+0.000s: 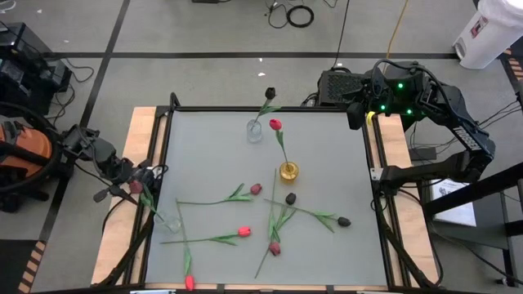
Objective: Sort flowers into vase by color
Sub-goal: Put the top red tulip into the bottom transparent vase, then put the left red tulip into the bottom transparent vase
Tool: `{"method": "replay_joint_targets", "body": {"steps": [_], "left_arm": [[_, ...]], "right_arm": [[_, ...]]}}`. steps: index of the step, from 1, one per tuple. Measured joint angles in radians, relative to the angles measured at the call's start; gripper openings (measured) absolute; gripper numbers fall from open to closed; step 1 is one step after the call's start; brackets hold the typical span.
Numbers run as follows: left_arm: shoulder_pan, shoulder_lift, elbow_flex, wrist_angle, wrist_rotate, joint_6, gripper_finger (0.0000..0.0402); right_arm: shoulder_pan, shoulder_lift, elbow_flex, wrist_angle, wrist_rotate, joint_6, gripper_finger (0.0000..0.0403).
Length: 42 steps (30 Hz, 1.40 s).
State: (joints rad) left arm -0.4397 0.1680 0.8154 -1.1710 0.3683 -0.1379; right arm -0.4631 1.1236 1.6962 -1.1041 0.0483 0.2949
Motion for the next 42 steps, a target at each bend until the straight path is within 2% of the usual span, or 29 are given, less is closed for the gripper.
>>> {"method": "replay_joint_targets", "body": {"steps": [6, 13, 18, 23, 27, 35, 42], "left_arm": [[0.0, 0.0, 0.0, -0.03, 0.0, 0.014, 0.0153], [0.0, 0.0, 0.004, -0.156, -0.043, 0.045, 0.0153], [0.0, 0.0, 0.005, -0.226, -0.137, 0.085, 0.0153], [0.0, 0.0, 0.027, -0.227, -0.198, 0.085, 0.0153], [0.0, 0.0, 0.084, -0.227, -0.277, 0.094, 0.0153], [0.0, 0.034, 0.275, -0.198, -0.502, 0.127, 0.0153], [0.0, 0.137, 0.427, -0.189, -0.578, 0.17, 0.0153]], "right_arm": [[0.0, 0.0, 0.0, 0.0, 0.0, 0.0, 0.0187], [0.0, 0.0, 0.0, 0.0, 0.0, 0.0, 0.0187], [0.0, 0.0, 0.0, 0.0, 0.0, 0.0, 0.0187], [0.0, 0.0, 0.0, 0.0, 0.0, 0.0, 0.0187], [0.0, 0.0, 0.0, 0.0, 0.0, 0.0, 0.0187], [0.0, 0.0, 0.0, 0.0, 0.0, 0.0, 0.0187], [0.0, 0.0, 0.0, 0.0, 0.0, 0.0, 0.0187]]}}
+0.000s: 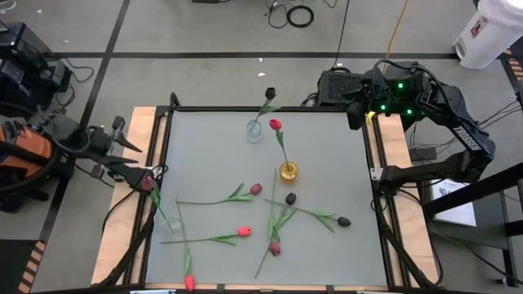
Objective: Sort flowers into vase by color
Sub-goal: Put the left red tulip into the bottom transparent vase
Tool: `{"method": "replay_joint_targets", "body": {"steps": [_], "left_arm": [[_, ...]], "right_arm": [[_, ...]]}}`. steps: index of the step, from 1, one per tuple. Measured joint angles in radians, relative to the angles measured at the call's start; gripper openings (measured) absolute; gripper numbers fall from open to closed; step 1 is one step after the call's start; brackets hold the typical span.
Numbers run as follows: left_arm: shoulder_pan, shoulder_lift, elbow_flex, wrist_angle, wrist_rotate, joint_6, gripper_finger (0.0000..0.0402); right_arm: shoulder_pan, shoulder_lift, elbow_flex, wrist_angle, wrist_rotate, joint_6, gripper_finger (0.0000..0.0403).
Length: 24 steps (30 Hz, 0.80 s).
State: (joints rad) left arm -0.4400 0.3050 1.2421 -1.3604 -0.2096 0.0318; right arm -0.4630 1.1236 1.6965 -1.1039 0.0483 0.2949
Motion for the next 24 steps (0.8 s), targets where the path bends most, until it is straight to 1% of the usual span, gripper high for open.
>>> {"method": "replay_joint_targets", "body": {"steps": [7, 10, 14, 20, 24], "left_arm": [[0.0, 0.162, 0.143, 0.017, 0.0, 0.03, 0.0153], [0.0, 0.236, 0.184, 0.017, 0.0, 0.029, 0.0153], [0.0, 0.315, 0.195, 0.016, 0.001, 0.032, 0.0153], [0.0, 0.414, 0.195, 0.021, 0.0, 0.076, 0.0153], [0.0, 0.472, 0.195, 0.06, -0.001, 0.032, 0.0153]], "right_arm": [[0.0, 0.0, 0.0, 0.0, 0.0, 0.0, 0.0187], [0.0, 0.0, 0.0, 0.0, 0.0, 0.0, 0.0187], [0.0, 0.0, 0.0, 0.0, 0.0, 0.0, 0.0187], [0.0, 0.0, 0.0, 0.0, 0.0, 0.0, 0.0187], [0.0, 0.0, 0.0, 0.0, 0.0, 0.0, 0.0187]]}}
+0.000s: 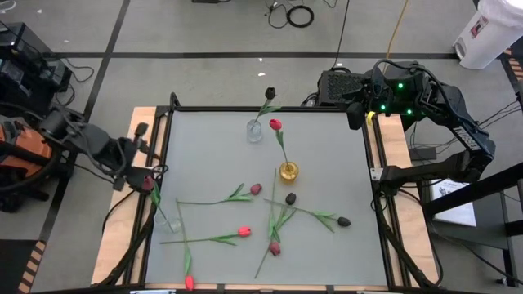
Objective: Sort flowers into vase by color
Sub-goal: Put the left red tulip into the bottom transparent vase
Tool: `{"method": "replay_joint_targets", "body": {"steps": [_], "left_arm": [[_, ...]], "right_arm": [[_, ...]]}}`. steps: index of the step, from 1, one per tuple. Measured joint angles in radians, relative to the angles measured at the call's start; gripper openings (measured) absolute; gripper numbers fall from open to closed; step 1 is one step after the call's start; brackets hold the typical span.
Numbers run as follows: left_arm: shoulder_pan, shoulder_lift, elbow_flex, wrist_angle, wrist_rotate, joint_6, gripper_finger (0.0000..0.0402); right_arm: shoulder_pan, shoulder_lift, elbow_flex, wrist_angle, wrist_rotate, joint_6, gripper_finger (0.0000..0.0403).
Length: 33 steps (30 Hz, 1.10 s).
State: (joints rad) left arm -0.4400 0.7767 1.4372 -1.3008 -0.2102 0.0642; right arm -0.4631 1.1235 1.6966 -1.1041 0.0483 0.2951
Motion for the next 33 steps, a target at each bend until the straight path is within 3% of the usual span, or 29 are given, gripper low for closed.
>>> {"method": "replay_joint_targets", "body": {"steps": [8, 13, 21, 33], "left_arm": [[0.003, 0.124, 0.0, 0.147, -0.023, -0.091, 0.0153], [0.038, 0.212, -0.001, 0.117, -0.083, -0.158, 0.0153], [0.12, 0.311, -0.001, 0.079, -0.083, -0.292, 0.0153], [0.236, 0.472, 0.0, 0.177, 0.027, -0.208, 0.0153]], "right_arm": [[0.0, 0.0, 0.0, 0.0, 0.0, 0.0, 0.0187], [0.0, 0.0, 0.0, 0.0, 0.0, 0.0, 0.0187], [0.0, 0.0, 0.0, 0.0, 0.0, 0.0, 0.0187], [0.0, 0.0, 0.0, 0.0, 0.0, 0.0, 0.0187]]}}
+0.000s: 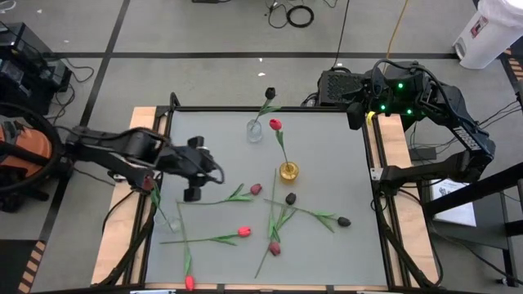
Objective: Sort flowers into vase by color
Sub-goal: Put the left red tulip into the bottom transparent vase
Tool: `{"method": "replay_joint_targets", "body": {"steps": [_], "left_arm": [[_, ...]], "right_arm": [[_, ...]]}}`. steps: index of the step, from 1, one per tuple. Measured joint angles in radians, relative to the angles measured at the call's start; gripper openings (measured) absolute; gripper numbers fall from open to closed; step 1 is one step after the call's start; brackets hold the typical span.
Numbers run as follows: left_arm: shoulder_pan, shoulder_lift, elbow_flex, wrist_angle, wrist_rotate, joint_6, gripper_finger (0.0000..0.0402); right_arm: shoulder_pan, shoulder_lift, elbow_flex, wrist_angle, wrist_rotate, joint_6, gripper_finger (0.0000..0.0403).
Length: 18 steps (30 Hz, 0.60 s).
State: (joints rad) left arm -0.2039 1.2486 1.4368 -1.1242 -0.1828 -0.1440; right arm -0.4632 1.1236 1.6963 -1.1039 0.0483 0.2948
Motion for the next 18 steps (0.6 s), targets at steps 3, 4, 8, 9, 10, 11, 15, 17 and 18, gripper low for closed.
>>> {"method": "replay_joint_targets", "body": {"steps": [3, 4, 8, 9, 10, 11, 15, 17, 18], "left_arm": [[0.044, 0.05, 0.0, 0.019, 0.032, 0.039, 0.0153], [0.059, 0.067, 0.0, 0.028, 0.042, 0.051, 0.0153], [0.124, 0.13, 0.0, 0.032, 0.052, 0.088, 0.0153], [0.141, 0.143, 0.0, 0.031, 0.054, 0.098, 0.0153], [0.158, 0.152, 0.0, 0.031, 0.063, 0.103, 0.0153], [0.175, 0.161, 0.0, 0.031, 0.078, 0.106, 0.0153], [0.243, 0.185, 0.0, 0.036, 0.164, 0.126, 0.0153], [0.27, 0.191, 0.0, 0.049, 0.188, 0.151, 0.0153], [0.284, 0.195, 0.0, 0.055, 0.195, 0.161, 0.0153]], "right_arm": [[0.0, 0.0, 0.0, 0.0, 0.0, 0.0, 0.0187], [0.0, 0.0, 0.0, 0.0, 0.0, 0.0, 0.0187], [0.0, 0.0, 0.0, 0.0, 0.0, 0.0, 0.0187], [0.0, 0.0, 0.0, 0.0, 0.0, 0.0, 0.0187], [0.0, 0.0, 0.0, 0.0, 0.0, 0.0, 0.0187], [0.0, 0.0, 0.0, 0.0, 0.0, 0.0, 0.0187], [0.0, 0.0, 0.0, 0.0, 0.0, 0.0, 0.0187], [0.0, 0.0, 0.0, 0.0, 0.0, 0.0, 0.0187], [0.0, 0.0, 0.0, 0.0, 0.0, 0.0, 0.0187]]}}
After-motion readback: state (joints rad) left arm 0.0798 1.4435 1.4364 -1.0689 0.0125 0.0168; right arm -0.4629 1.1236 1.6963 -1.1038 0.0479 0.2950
